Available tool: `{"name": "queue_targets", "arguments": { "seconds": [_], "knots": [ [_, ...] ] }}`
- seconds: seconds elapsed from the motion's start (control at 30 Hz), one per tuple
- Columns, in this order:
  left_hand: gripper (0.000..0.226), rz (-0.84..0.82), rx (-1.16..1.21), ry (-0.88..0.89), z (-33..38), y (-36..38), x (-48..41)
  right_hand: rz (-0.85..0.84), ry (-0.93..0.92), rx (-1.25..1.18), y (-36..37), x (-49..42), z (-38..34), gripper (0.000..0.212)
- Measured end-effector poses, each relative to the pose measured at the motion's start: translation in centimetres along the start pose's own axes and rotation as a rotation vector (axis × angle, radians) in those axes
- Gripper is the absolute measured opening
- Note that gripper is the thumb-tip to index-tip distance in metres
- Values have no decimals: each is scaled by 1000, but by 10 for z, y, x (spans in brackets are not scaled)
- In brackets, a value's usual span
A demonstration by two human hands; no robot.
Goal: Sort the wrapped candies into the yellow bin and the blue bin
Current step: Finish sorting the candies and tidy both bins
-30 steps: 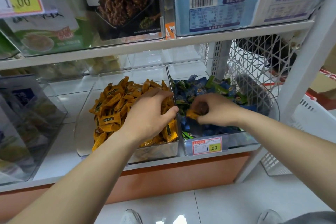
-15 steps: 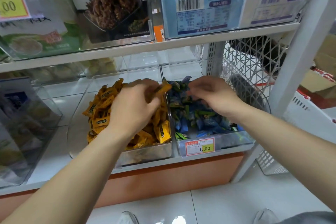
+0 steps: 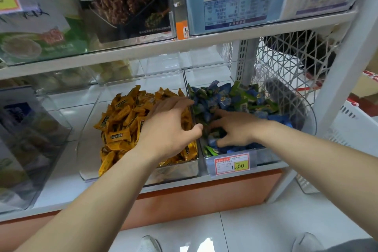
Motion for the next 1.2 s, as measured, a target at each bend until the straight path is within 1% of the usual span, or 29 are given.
{"name": "queue_targets", "arguments": {
  "seconds": [0.13,0.27,0.3,0.37,0.4,0.43,0.47,0.5,0.53,0.57,0.6,0.63,0.67,0.7,0.8,0.9,0.93,0.97,1.03,1.07,1.13,1.17,1.2],
  "knots": [
    [68,5,23,1,-1,1,0,-29,39,59,-14,21,15,51],
    [68,-2,40,-2,-1,2,-1,-66,182,63,-31,42,29,52],
    [68,-2,43,-2,-1,2,-1,-79,213,97,-34,44,29,52],
    [68,0,45,-1,-1,2,-1,-115,254,271,-40,41,25,49],
    [68,1,47,-1,-1,2,-1,-94,261,354,-41,37,21,48],
    [68,2,51,1,-1,2,0,-24,239,388,-42,31,15,45],
    [67,4,55,3,-1,3,-1,84,176,362,-42,25,7,42],
    [67,8,55,3,0,3,0,196,92,264,-41,18,-1,37],
    [66,12,54,3,0,3,0,266,15,124,-37,11,-8,33],
    [66,16,51,4,1,3,0,273,-42,20,-32,4,-14,37],
    [66,20,50,5,1,3,0,205,-65,-12,-26,-1,-18,48],
    [66,21,52,7,1,4,0,97,-55,14,-18,-6,-19,62],
    [66,21,55,9,1,4,1,1,-31,51,-9,-8,-19,69],
    [66,20,59,11,0,4,1,-53,-12,74,-3,-9,-19,69],
    [65,27,81,18,-2,5,2,-128,-20,35,0,-5,-20,41],
    [64,31,105,24,-4,5,1,-213,-25,-52,-8,2,-24,35],
    [64,31,109,24,-4,5,1,-191,-27,-45,-12,2,-25,33],
    [64,33,110,23,-4,6,1,-129,-30,0,-17,0,-25,31],
    [65,39,107,23,-3,6,1,56,-48,64,-25,-12,-26,22],
    [65,40,107,20,-3,6,1,115,-58,33,-27,-19,-25,17],
    [65,36,111,12,-3,6,1,121,-55,-55,-27,-36,-22,12],
    [66,31,112,8,-3,7,2,99,-49,-50,-25,-44,-19,12],
    [67,26,114,5,-3,7,2,79,-37,8,-22,-51,-15,16]
  ]
}}
Point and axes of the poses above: each hand's wrist, its own x-axis away from the middle knuckle, its own y-axis out of the palm, z = x × y, the point moved 2 cm from there along -x, towards the middle knuckle, and after that the axes turned 12 degrees about -y, right-handed, at the moved point
